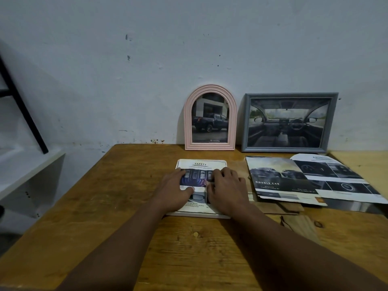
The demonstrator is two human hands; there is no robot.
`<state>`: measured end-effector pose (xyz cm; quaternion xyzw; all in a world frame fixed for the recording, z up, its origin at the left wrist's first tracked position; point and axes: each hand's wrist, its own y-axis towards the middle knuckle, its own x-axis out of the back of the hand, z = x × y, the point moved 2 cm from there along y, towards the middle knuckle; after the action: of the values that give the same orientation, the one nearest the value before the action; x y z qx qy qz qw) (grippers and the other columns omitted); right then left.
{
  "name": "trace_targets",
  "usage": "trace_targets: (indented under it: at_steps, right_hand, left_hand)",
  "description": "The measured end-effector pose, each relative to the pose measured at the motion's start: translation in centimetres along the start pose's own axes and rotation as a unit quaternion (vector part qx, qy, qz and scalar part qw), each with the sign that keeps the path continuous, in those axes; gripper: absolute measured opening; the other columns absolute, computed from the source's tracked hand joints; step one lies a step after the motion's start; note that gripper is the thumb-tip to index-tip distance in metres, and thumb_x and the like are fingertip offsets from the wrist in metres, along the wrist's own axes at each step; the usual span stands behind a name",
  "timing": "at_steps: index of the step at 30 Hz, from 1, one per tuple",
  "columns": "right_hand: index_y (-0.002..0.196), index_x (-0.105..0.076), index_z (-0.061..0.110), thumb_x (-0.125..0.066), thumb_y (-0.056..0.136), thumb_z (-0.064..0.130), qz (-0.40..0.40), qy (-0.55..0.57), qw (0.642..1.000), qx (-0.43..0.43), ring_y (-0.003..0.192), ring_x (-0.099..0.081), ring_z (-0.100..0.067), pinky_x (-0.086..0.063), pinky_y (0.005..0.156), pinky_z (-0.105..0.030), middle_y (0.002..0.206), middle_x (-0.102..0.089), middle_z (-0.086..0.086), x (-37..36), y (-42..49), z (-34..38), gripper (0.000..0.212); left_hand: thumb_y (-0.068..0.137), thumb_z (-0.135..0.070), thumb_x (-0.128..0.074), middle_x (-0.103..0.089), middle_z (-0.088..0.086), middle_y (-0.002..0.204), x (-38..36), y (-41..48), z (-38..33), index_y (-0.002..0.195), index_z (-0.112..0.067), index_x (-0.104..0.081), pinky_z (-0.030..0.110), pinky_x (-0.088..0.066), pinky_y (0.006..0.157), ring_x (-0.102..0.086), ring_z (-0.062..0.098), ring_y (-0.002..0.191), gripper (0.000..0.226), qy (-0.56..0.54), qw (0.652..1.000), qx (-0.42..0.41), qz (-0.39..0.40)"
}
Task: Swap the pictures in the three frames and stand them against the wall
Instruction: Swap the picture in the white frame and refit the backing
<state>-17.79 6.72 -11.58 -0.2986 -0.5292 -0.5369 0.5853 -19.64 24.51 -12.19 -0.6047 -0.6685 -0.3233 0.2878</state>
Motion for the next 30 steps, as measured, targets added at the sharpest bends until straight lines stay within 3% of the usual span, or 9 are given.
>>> trace_targets:
  at_steps: [4, 6, 10, 13, 16, 19, 22, 26, 30]
  right_hand:
    - [0.131, -0.047, 0.025, -0.046, 0.097, 0.051, -0.032, 0.038, 0.998, -0.036, 0.129, -0.042, -0.026, -0.034, 0.106, -0.050, 0.137, -0.047, -0.006, 2.1, 0.7, -1.9, 0.043]
    - [0.135, -0.045, 0.024, -0.051, 0.094, 0.052, -0.036, 0.030, 0.995, -0.093, 0.133, -0.040, -0.030, -0.034, 0.108, -0.052, 0.144, -0.044, -0.009, 3.8, 1.2, -4.3, 0.050]
    - [0.148, -0.031, 0.018, -0.062, 0.086, 0.059, 0.006, -0.014, 0.966, -0.259, 0.140, -0.032, -0.043, -0.031, 0.112, -0.057, 0.154, -0.034, -0.019, 7.6, 1.0, -11.3, 0.080]
    - [0.148, -0.028, 0.014, -0.069, 0.074, 0.070, 0.041, -0.038, 0.939, -0.338, 0.136, -0.036, -0.045, -0.033, 0.109, -0.055, 0.151, -0.037, -0.023, 8.6, -0.2, -15.7, 0.102]
    - [0.149, -0.028, 0.012, -0.072, 0.069, 0.073, 0.046, -0.030, 0.930, -0.363, 0.137, -0.036, -0.044, -0.031, 0.109, -0.054, 0.151, -0.037, -0.022, 8.3, -0.8, -17.6, 0.109]
    - [0.146, -0.030, 0.013, -0.076, 0.070, 0.066, 0.030, -0.018, 0.930, -0.366, 0.138, -0.035, -0.043, -0.029, 0.109, -0.054, 0.151, -0.038, -0.022, 7.8, -0.6, -18.3, 0.104]
    - [0.135, -0.037, 0.019, -0.082, 0.073, 0.046, -0.040, 0.048, 0.937, -0.343, 0.128, -0.046, -0.041, -0.040, 0.102, -0.055, 0.140, -0.045, -0.020, 7.9, -0.4, -18.8, 0.081]
    - [0.130, -0.042, 0.017, -0.077, 0.082, 0.017, -0.104, 0.092, 0.946, -0.292, 0.118, -0.054, -0.041, -0.052, 0.093, -0.050, 0.139, -0.038, -0.018, 10.3, -0.9, -20.9, 0.060]
    - [0.132, -0.046, 0.012, -0.073, 0.086, 0.020, -0.087, 0.007, 0.946, -0.311, 0.110, -0.055, -0.040, -0.051, 0.089, -0.047, 0.133, -0.039, -0.019, 12.4, -2.0, -25.1, 0.055]
  left_hand:
    - [0.096, -0.019, -0.065, -0.053, -0.002, 0.136, 0.5, 0.6, -0.7, 0.146, -0.021, -0.046, 0.034, -0.052, 0.095, -0.050, 0.014, 0.114, 0.053, -0.035, 0.999, 0.008, 0.005]
    - [0.099, -0.025, -0.060, -0.044, -0.003, 0.147, 0.6, 1.1, -1.2, 0.152, -0.024, -0.038, 0.040, -0.053, 0.099, -0.049, 0.020, 0.126, 0.056, -0.009, 1.000, 0.017, 0.004]
    - [0.098, -0.042, -0.055, -0.027, 0.002, 0.163, -0.9, 2.5, -3.4, 0.155, -0.031, -0.032, 0.051, -0.038, 0.114, -0.031, 0.031, 0.145, 0.062, 0.113, 0.993, 0.006, -0.029]
    - [0.098, -0.044, -0.056, -0.032, 0.000, 0.162, -3.4, 2.4, -6.7, 0.153, -0.030, -0.037, 0.049, -0.032, 0.118, -0.030, 0.027, 0.147, 0.060, 0.124, 0.990, -0.060, -0.035]
    - [0.098, -0.044, -0.055, -0.041, -0.003, 0.155, -6.2, 1.8, -10.2, 0.151, -0.032, -0.040, 0.044, -0.028, 0.119, -0.032, 0.021, 0.144, 0.057, 0.121, 0.984, -0.132, -0.002]
    - [0.096, -0.041, -0.054, -0.057, -0.003, 0.139, -8.7, 1.1, -13.7, 0.143, -0.031, -0.049, 0.042, -0.031, 0.115, -0.046, 0.020, 0.131, 0.048, 0.125, 0.972, -0.194, 0.033]
    - [0.092, -0.036, -0.049, -0.066, -0.001, 0.123, -10.4, 0.8, -16.0, 0.136, -0.029, -0.055, 0.045, -0.034, 0.112, -0.054, 0.022, 0.117, 0.044, 0.141, 0.962, -0.229, 0.050]
    - [0.094, -0.031, -0.045, -0.066, 0.000, 0.123, -10.8, 0.9, -17.6, 0.135, -0.029, -0.054, 0.046, -0.036, 0.111, -0.053, 0.024, 0.116, 0.042, 0.142, 0.962, -0.228, 0.049]
    - [0.099, -0.029, -0.050, -0.058, 0.000, 0.139, -11.3, 1.0, -17.9, 0.145, -0.025, -0.050, 0.041, -0.037, 0.111, -0.050, 0.021, 0.128, 0.046, 0.115, 0.965, -0.218, 0.087]
